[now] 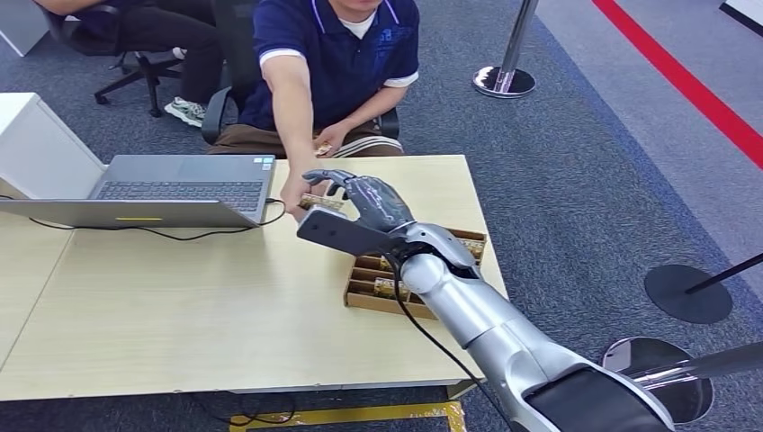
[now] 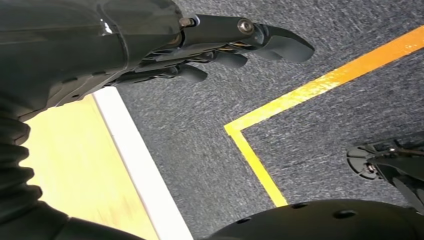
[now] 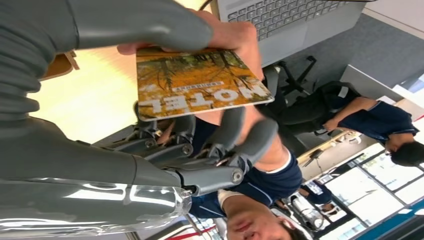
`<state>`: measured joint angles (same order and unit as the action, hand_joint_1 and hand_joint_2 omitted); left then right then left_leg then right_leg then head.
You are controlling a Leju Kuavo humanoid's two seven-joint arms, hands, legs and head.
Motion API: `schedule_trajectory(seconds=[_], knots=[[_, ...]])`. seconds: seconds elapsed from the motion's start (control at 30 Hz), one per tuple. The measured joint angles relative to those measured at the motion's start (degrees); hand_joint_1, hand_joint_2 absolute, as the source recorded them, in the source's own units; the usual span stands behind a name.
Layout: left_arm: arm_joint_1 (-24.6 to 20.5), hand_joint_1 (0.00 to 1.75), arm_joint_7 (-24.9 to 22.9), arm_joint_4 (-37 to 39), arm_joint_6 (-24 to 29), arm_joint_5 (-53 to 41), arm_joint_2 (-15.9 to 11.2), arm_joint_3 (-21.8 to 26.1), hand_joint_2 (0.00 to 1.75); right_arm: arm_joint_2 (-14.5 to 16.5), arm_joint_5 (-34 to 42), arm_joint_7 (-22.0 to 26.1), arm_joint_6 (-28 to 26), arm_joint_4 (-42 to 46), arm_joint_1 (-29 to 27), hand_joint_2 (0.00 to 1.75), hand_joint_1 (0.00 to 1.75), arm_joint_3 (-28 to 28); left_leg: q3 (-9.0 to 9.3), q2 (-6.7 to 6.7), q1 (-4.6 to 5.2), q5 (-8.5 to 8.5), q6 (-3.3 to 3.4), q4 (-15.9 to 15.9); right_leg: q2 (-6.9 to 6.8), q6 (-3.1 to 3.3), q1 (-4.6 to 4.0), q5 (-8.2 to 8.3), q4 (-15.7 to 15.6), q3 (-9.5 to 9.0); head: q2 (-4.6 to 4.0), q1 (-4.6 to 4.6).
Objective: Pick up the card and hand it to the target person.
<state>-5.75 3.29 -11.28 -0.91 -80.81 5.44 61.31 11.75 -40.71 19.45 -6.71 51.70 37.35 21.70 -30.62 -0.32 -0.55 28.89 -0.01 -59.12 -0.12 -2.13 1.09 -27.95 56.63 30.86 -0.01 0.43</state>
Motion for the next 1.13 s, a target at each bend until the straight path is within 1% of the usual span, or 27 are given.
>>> schedule_trajectory(seconds=[0.13, 0.23, 0.4, 0.53, 0.67, 0.83, 1.03, 1.13], knots=[[0.00, 0.00, -0.19, 0.00, 0.20, 0.00, 0.02, 0.00, 0.00, -0.19, -0.06, -0.42, -0.57, 1.04, -0.37, 1.75, 0.00, -0.01, 0.01, 0.00, 0.00, 0.00, 0.00, 0.00, 0.00, 0.00, 0.00, 0.00, 0.00, 0.01, -0.01, 0.00], [0.02, 0.00, -0.36, 0.00, 0.36, 0.07, 0.02, 0.00, 0.00, -0.74, 0.03, -0.89, -1.16, 4.31, -1.60, 1.75, 0.00, -0.06, 0.01, 0.00, 0.00, 0.00, 0.00, -0.01, 0.00, 0.00, 0.00, 0.00, -0.01, 0.02, -0.01, 0.00], [0.13, 0.00, -0.16, 0.00, 0.64, 0.73, 0.04, 0.03, 0.00, -2.99, 0.40, -1.69, -2.37, 14.41, -5.80, 1.75, 0.00, -0.84, -0.01, -0.01, 0.01, 0.01, 0.00, -0.01, 0.00, 0.00, 0.00, 0.00, -0.04, 0.04, 0.00, 0.01], [0.24, 0.00, -0.07, 0.00, 0.92, 1.29, 0.19, 0.11, 0.00, -5.43, 1.70, -1.35, -2.77, 22.91, -10.42, 1.75, 0.00, -3.07, -0.02, -0.08, 0.02, 0.02, 0.01, -0.02, -0.10, 0.00, 0.00, 0.00, -0.07, 0.03, -0.01, 0.00], [0.60, 0.00, 0.05, 0.00, 1.06, 1.40, 0.37, 0.40, 0.00, -7.94, 3.26, -0.56, -4.33, 31.11, -15.98, 1.75, 0.00, -7.25, -0.04, -0.10, 0.02, 0.03, 0.02, -0.02, -0.12, -0.01, 0.01, 0.00, -0.08, 0.05, -0.01, 0.00], [0.80, 0.00, 0.45, 0.00, 1.07, 1.50, 0.44, 0.52, 0.00, -10.74, 6.80, 1.45, -5.97, 37.91, -23.38, 1.75, 0.00, -14.24, -0.06, -0.13, 0.03, 0.07, 0.07, -0.02, -0.16, -0.02, 0.01, -0.01, -0.09, 0.05, 0.00, 0.01], [0.82, 0.00, 1.59, 0.00, 1.09, 1.90, 0.46, 1.02, 0.00, -13.03, 9.11, 2.27, -7.58, 40.41, -29.25, 1.75, 0.00, -22.50, -0.04, -0.11, 0.03, 0.07, 0.07, -0.02, -0.14, -0.02, 0.01, -0.01, -0.09, 0.04, -0.01, 0.01], [0.82, 0.00, 1.99, 0.00, 1.11, 1.90, 0.46, 1.03, 0.00, -13.52, 9.87, 2.48, -7.96, 40.65, -31.13, 1.75, 0.00, -26.17, -0.03, -0.11, 0.03, 0.08, 0.07, -0.02, -0.14, -0.02, 0.01, -0.01, -0.09, 0.04, 0.00, 0.00]])
